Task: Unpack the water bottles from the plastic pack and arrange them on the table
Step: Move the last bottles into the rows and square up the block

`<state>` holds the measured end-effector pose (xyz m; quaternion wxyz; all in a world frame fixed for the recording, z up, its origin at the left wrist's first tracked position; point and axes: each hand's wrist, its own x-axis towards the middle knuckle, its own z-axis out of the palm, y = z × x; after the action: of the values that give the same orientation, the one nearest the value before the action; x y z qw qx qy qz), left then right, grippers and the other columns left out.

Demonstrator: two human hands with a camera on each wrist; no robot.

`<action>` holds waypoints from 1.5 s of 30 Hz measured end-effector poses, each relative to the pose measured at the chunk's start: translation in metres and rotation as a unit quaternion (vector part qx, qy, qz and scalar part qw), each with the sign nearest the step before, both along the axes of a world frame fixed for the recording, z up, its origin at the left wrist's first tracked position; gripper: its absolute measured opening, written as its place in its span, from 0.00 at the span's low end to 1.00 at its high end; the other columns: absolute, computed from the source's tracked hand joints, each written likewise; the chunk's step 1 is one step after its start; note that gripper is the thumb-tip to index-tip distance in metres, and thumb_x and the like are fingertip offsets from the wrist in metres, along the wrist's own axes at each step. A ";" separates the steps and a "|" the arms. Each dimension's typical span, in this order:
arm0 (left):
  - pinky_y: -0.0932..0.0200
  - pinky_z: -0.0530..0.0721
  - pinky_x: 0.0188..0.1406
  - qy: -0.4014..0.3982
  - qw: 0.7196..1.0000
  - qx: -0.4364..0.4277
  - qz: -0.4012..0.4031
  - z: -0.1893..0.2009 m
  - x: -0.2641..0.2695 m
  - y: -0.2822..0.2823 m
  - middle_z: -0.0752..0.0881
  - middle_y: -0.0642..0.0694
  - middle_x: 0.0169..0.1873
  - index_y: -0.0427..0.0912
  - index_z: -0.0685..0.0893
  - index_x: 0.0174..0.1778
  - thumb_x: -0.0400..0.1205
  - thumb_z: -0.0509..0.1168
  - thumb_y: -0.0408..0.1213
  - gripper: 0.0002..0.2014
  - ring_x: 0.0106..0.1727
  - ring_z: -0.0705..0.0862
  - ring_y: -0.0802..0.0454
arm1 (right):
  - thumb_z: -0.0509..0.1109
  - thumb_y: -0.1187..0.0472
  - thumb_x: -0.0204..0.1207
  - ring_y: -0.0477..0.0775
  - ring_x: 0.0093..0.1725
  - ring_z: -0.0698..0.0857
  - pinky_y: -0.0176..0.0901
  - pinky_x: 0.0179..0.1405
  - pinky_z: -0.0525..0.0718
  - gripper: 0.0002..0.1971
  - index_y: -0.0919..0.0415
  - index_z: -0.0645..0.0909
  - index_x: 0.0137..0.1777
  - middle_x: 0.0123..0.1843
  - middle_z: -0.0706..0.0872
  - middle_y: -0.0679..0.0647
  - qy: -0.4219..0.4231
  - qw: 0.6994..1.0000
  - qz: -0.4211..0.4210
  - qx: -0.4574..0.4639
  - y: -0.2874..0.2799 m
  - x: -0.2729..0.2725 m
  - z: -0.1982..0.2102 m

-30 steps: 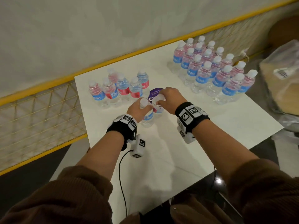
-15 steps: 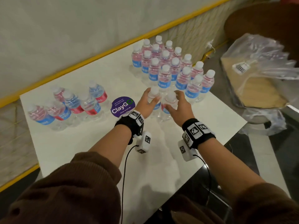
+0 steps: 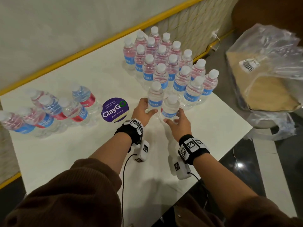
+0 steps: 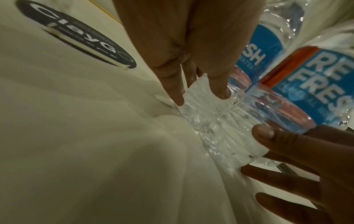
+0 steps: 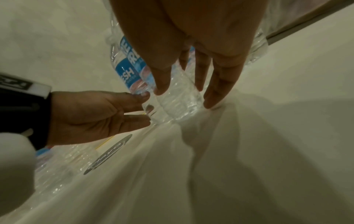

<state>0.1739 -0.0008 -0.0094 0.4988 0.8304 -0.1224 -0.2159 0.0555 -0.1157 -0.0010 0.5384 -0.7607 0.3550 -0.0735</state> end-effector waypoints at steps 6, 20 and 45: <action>0.60 0.77 0.54 0.002 0.999 -0.012 -0.040 0.001 -0.002 -0.023 0.79 0.44 0.65 0.43 0.72 0.71 0.78 0.70 0.40 0.26 0.58 0.82 0.45 | 0.77 0.53 0.70 0.58 0.55 0.84 0.40 0.49 0.77 0.33 0.52 0.67 0.73 0.66 0.78 0.55 -0.016 0.993 -0.118 0.008 -0.011 0.001 -0.009; 0.65 0.75 0.57 0.000 1.000 0.005 0.001 -0.002 -0.003 -0.035 0.82 0.43 0.66 0.39 0.76 0.71 0.80 0.68 0.44 0.25 0.63 0.82 0.47 | 0.72 0.57 0.74 0.49 0.46 0.82 0.37 0.51 0.76 0.32 0.56 0.65 0.77 0.67 0.74 0.58 0.003 0.988 -0.152 0.024 -0.008 0.004 -0.011; 0.56 0.80 0.64 0.035 0.998 0.020 0.037 0.005 -0.004 -0.052 0.86 0.39 0.60 0.37 0.80 0.67 0.76 0.72 0.43 0.25 0.61 0.84 0.46 | 0.74 0.50 0.73 0.48 0.43 0.81 0.41 0.54 0.80 0.30 0.55 0.69 0.73 0.60 0.79 0.57 -0.002 0.977 -0.211 0.030 -0.002 0.003 -0.013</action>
<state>0.1696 -0.0530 -0.0040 0.4940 0.8359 -0.0695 -0.2287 0.0586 -0.1176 -0.0142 0.5345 -0.6517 0.5084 -0.1764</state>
